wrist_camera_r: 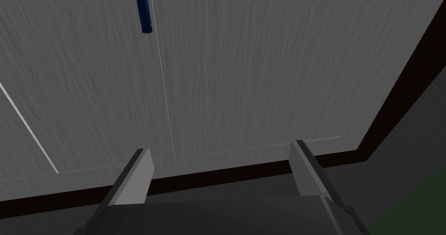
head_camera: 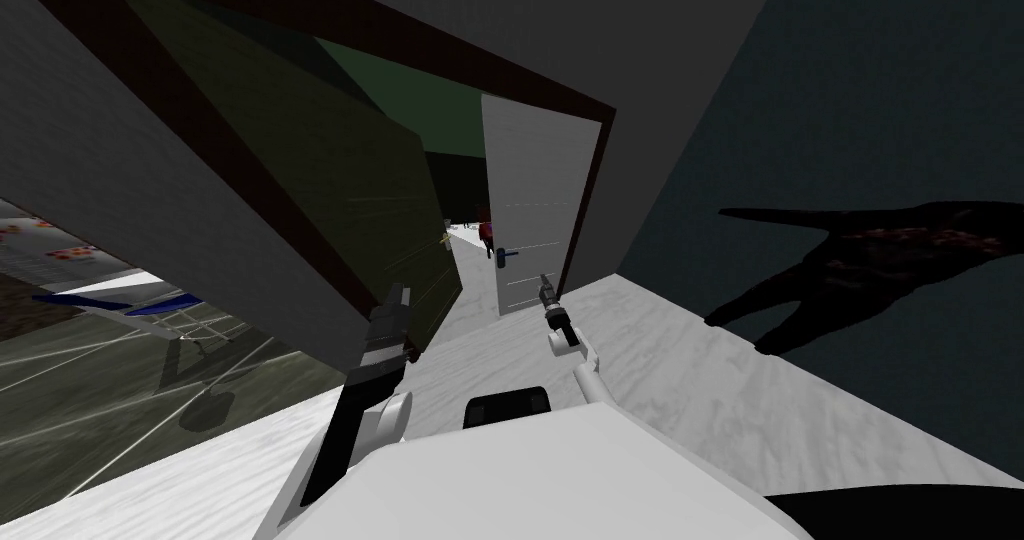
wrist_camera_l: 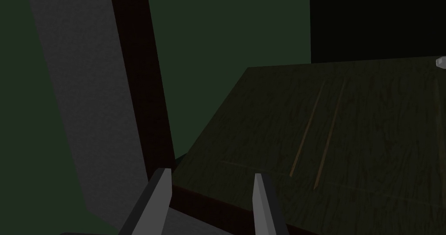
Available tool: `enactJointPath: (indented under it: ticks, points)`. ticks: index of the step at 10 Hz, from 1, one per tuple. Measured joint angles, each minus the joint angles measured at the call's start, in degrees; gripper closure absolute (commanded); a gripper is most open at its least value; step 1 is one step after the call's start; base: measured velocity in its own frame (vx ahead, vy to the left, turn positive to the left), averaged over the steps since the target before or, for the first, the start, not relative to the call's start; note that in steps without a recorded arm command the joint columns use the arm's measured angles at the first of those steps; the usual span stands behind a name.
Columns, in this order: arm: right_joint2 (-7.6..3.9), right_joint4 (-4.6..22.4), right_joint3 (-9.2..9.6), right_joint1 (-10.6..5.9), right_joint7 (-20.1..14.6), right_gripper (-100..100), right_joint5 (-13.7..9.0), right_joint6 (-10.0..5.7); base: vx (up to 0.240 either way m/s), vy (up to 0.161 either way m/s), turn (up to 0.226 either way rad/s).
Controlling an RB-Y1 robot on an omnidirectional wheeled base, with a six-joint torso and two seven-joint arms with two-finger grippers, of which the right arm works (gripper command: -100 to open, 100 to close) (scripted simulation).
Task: Push the door open
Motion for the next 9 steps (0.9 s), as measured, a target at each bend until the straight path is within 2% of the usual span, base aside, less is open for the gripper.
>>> enactJointPath:
  ticks: [2,3,5,9]
  points:
    - [0.21,2.01,0.33,-1.32,-0.32,-100,0.16,0.50,0.110,-0.025,0.057]
    - [0.41,3.76,0.45,-1.96,-0.41,-100,0.25,0.13,0.102,-0.032,0.064]
    - [1.01,5.85,0.76,-3.16,-0.44,-100,0.51,0.30,0.089,-0.028,0.059]
    - [1.51,10.09,1.28,-5.53,-1.00,-100,0.75,0.60,0.089,-0.032,0.055]
